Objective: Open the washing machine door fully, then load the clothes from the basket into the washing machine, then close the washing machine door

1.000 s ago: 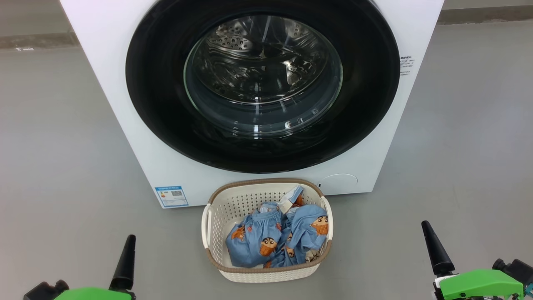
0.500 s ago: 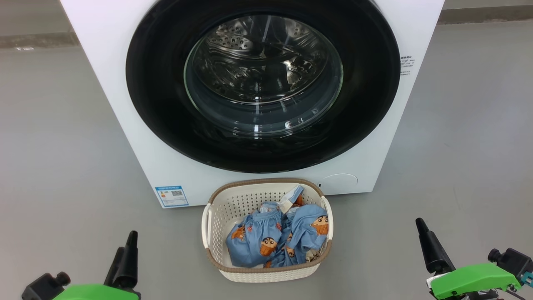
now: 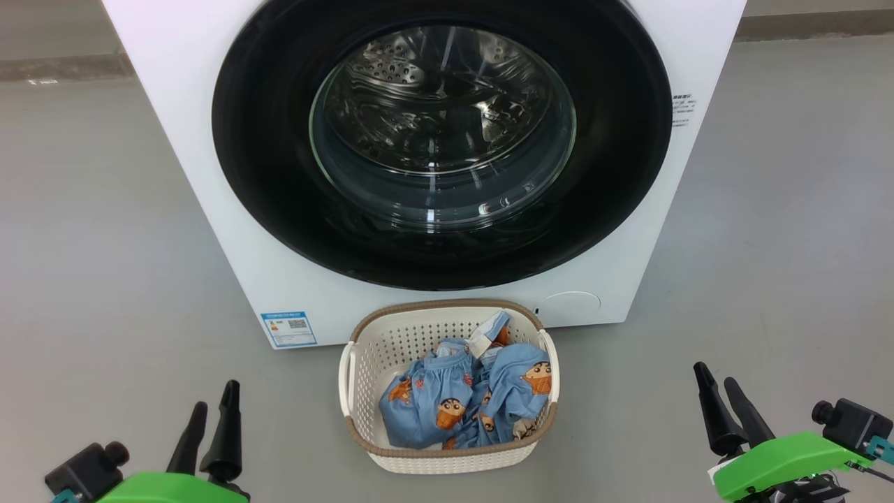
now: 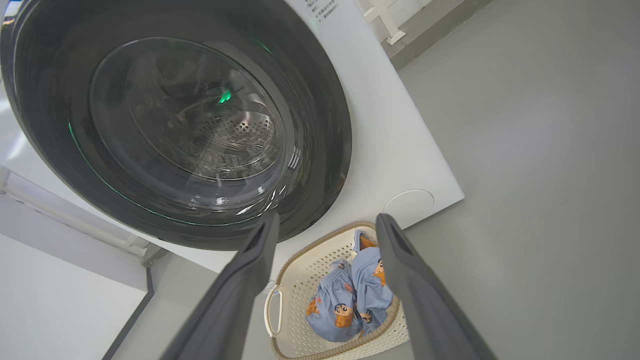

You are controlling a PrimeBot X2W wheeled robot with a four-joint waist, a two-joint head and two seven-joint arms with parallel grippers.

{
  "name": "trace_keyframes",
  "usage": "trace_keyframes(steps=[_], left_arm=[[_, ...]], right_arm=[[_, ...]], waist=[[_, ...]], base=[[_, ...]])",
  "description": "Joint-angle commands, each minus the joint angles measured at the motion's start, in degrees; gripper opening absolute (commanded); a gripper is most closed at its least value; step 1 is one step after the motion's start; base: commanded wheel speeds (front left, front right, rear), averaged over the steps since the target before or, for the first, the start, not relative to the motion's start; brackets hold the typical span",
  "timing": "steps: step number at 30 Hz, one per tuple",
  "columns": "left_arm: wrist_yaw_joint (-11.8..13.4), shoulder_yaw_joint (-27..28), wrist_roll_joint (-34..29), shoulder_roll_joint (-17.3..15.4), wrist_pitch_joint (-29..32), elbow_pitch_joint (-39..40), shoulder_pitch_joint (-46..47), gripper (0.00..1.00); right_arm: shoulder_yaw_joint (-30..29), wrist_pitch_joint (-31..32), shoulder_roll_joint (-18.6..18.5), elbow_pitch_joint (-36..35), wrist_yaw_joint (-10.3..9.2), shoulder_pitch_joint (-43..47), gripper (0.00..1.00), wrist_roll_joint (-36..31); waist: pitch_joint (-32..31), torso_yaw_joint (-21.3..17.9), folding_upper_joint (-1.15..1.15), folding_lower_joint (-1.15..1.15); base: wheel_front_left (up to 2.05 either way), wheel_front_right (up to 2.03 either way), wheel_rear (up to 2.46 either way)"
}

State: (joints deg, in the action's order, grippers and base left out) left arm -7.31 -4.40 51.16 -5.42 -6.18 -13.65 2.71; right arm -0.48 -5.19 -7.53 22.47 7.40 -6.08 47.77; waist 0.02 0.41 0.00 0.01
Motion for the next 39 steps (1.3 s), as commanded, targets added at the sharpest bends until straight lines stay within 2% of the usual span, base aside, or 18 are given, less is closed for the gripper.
trace_keyframes(steps=[1, 18, 39], left_arm=[[-0.11, 0.96, -1.79, -1.42, -0.9, 1.87, 2.68, 1.0], [-0.13, 0.63, -17.56, -2.16, -3.61, 0.53, 3.37, 1.0], [-0.16, -0.22, -31.86, -3.43, -7.31, 0.06, 3.66, 1.0]], right_arm=[[1.13, -0.77, -0.84, -1.17, 0.06, -2.61, 1.0, -2.26], [2.0, -2.44, -1.76, -1.5, 0.07, -3.19, 1.0, -14.38], [1.11, -5.31, -2.75, -2.37, 0.08, -3.57, 1.0, -30.03]], waist=[[0.02, 0.01, 0.0, 0.0], [0.18, -0.02, 0.0, 0.0], [-0.01, -0.35, 0.0, 0.0]], base=[[0.0, 0.0, 0.0], [0.0, 0.0, 0.0], [0.0, 0.0, 0.0]])
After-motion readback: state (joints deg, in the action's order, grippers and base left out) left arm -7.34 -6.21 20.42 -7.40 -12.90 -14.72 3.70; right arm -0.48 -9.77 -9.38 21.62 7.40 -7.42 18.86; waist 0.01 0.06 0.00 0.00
